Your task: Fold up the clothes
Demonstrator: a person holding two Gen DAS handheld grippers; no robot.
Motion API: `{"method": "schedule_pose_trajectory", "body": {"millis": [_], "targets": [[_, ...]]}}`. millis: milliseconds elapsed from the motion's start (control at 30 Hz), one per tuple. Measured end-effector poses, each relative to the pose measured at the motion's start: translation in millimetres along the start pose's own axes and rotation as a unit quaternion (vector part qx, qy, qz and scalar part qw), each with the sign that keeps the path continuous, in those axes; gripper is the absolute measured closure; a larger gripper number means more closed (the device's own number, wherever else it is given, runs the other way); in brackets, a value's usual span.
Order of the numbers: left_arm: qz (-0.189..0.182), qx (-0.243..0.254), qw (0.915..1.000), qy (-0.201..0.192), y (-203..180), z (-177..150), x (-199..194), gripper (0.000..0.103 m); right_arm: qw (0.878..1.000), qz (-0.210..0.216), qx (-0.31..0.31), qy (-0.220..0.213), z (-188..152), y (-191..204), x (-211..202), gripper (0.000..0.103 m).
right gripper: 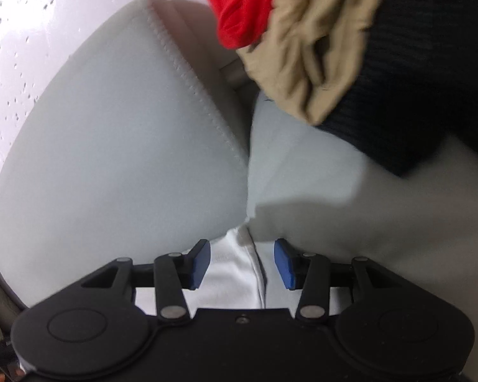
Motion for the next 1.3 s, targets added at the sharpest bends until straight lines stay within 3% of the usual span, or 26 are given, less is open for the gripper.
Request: {"method": "schedule_pose_trajectory", "body": {"millis": [67, 100, 133, 167, 233, 400, 633, 800, 933, 1100, 1300], "targets": [[0.020, 0.021, 0.9996, -0.004, -8.1, 1.0, 3.2, 0.072, 0.999, -0.013, -0.043, 0.014, 0.7, 9.6, 10.3, 0.067], [0.033, 0.031, 0.9990, -0.007, -12.1, 1.3, 4.4, 0.082, 0.997, -0.023, -0.069, 0.020, -0.1, 14.8, 15.2, 0.069], [0.045, 0.042, 0.9981, -0.009, -16.0, 1.7, 5.6, 0.098, 0.995, -0.032, -0.087, 0.022, -1.5, 18.4, 18.7, 0.074], [0.056, 0.053, 0.9969, -0.013, -19.9, 1.8, 5.7, 0.099, 0.994, -0.041, -0.102, 0.023, -3.0, 21.7, 21.7, 0.081], [0.072, 0.073, 0.9942, -0.031, -28.4, 0.0, -1.3, 0.100, 0.992, -0.058, -0.111, 0.018, -4.4, 25.0, 21.6, 0.095], [0.081, 0.110, 0.9864, -0.091, -46.8, -12.1, -50.7, 0.100, 0.994, -0.055, -0.079, -0.043, -16.1, 27.8, -27.6, 0.096], [0.081, 0.113, 0.9806, -0.138, -51.3, -48.0, -161.8, 0.100, 0.994, -0.018, -0.047, -0.093, -49.0, 43.0, -161.7, 0.096], [0.078, 0.092, 0.9851, -0.123, -42.8, -93.4, -225.6, 0.100, 0.995, 0.003, -0.034, -0.091, -87.7, 47.5, -261.3, 0.096], [0.091, 0.089, 0.9878, -0.089, -22.5, -145.0, -264.6, 0.099, 0.998, 0.008, -0.012, -0.061, -133.1, 47.2, -311.6, 0.096], [0.125, 0.093, 0.9840, -0.086, -5.0, -208.0, -289.9, 0.099, 1.000, 0.000, 0.003, -0.029, -171.3, 46.4, -324.2, 0.096], [0.131, 0.063, 0.9861, -0.080, 9.4, -250.6, -316.1, 0.100, 0.999, -0.017, 0.031, -0.029, -211.3, 39.1, -326.3, 0.096]]}}
Point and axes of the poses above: each gripper's, at about its wrist camera, not at the fingertips, and x roughly the way its jaws point, y to its left, z to its top, the point moved 3 cm from there along x, roughly the way its jaws point, and after that the axes turned 10 degrees about -x, right-handed, at the moved point
